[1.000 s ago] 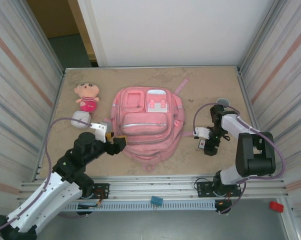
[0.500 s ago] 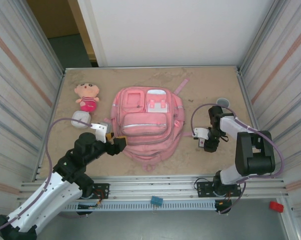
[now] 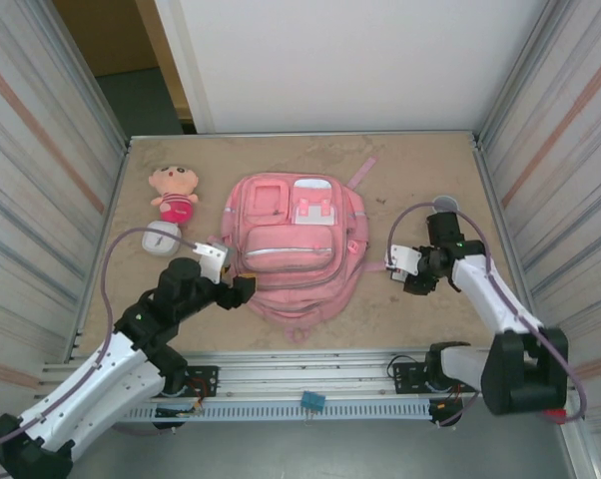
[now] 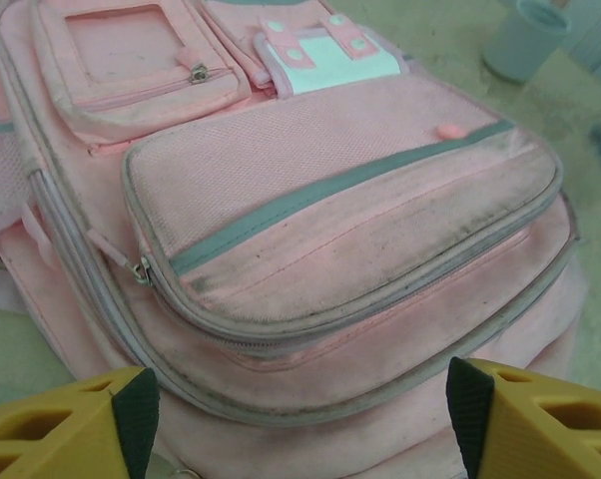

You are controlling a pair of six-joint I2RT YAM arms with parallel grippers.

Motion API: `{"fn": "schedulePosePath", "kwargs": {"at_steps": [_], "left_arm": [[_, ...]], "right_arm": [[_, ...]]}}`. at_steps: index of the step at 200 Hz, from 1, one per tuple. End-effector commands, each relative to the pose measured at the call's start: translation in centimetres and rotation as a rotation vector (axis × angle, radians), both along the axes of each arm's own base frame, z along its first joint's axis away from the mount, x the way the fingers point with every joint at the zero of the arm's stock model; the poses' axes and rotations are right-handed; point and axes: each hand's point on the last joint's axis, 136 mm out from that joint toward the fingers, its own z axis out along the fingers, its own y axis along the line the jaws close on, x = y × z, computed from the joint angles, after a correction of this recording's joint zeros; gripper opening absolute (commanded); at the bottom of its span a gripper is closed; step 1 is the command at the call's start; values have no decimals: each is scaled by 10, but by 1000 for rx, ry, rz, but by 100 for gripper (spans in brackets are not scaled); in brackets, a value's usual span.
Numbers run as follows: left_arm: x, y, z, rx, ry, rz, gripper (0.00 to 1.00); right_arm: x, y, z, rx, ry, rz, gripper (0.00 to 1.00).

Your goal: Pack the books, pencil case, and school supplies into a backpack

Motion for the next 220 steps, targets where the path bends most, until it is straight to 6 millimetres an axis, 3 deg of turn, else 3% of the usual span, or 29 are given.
{"fn": "schedulePosePath", "kwargs": {"at_steps": [1,31,59,83,115,151,188,220], "left_arm": [[10,-16,43,89,-174,-133,77],[13,-38,45,269,-254,-333,76],[8,-64,30,355,-277,-556,77],[20,-73,14,459,-297,-620,80],[29,-81,-3,523,-303,-678,83],[54,-83,-14,598,-279,-631,83],[76,-82,-1,618,-319,-522,71],[94,-77,14,638,-402,-424,49]], "right_arm": [[3,24,34,207,-77,-62,44],[2,45,72,437,-186,-99,45],[-1,62,99,656,-254,-103,45],[-6,73,120,784,-299,-76,45],[-17,80,139,782,-322,-32,46],[-25,83,146,785,-351,2,46],[-29,83,146,777,-357,10,46],[-29,85,144,776,-344,17,46]]}}
